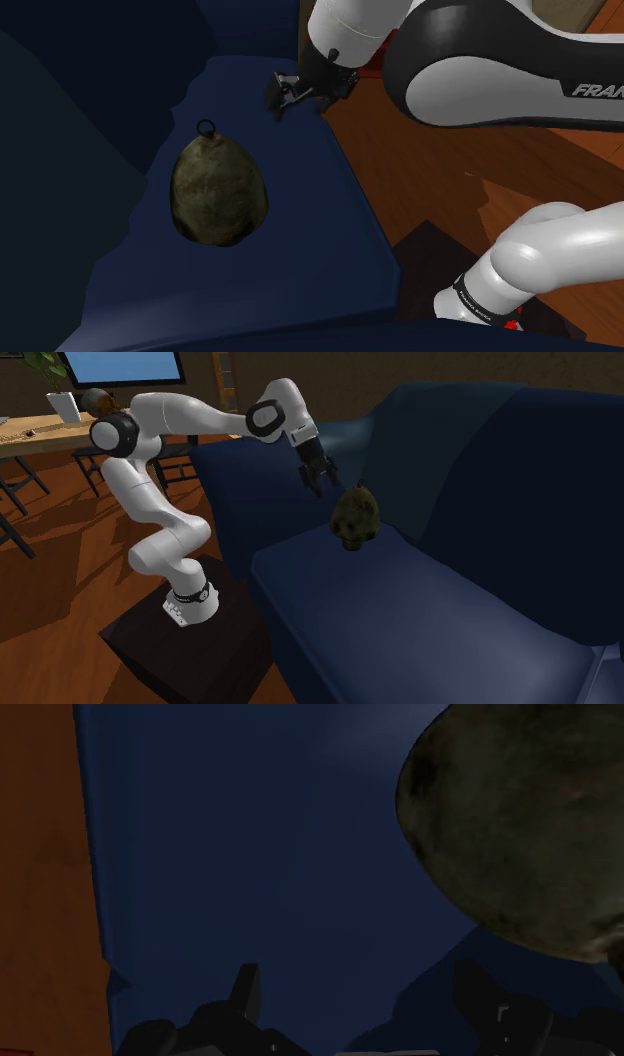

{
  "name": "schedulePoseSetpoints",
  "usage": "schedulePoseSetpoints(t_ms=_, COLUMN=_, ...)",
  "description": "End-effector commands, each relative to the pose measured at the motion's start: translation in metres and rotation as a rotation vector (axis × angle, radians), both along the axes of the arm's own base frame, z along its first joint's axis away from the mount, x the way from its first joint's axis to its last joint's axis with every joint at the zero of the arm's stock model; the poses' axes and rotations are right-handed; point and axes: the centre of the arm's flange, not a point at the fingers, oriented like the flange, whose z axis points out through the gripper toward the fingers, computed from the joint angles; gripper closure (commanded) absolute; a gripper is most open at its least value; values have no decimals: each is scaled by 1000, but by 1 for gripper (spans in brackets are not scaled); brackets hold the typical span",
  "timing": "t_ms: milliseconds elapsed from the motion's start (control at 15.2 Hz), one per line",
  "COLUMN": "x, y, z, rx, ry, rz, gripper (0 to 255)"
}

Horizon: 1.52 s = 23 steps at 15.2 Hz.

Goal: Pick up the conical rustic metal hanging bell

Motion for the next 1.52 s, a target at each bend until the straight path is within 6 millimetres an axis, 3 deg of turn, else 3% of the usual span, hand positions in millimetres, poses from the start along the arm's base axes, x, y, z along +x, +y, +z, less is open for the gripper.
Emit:
schedulePoseSetpoints(t_ms=0, x=3, y=27, z=-5, rx=-12, ry=-49, rz=-7, gripper=0)
schedulePoseSetpoints(t_ms=726, x=28, y=169, z=-16, rx=-89, ry=-299, rz=-45, gripper=0)
schedulePoseSetpoints(t_ms=1320, x=28, y=169, z=-56, rx=-89, ry=-299, rz=-45, gripper=0)
schedulePoseSetpoints(t_ms=1386, x=28, y=170, z=-57, rx=-89, ry=-299, rz=-45, gripper=255)
schedulePoseSetpoints(t_ms=1452, x=28, y=170, z=-57, rx=-89, ry=-299, rz=-45, gripper=255)
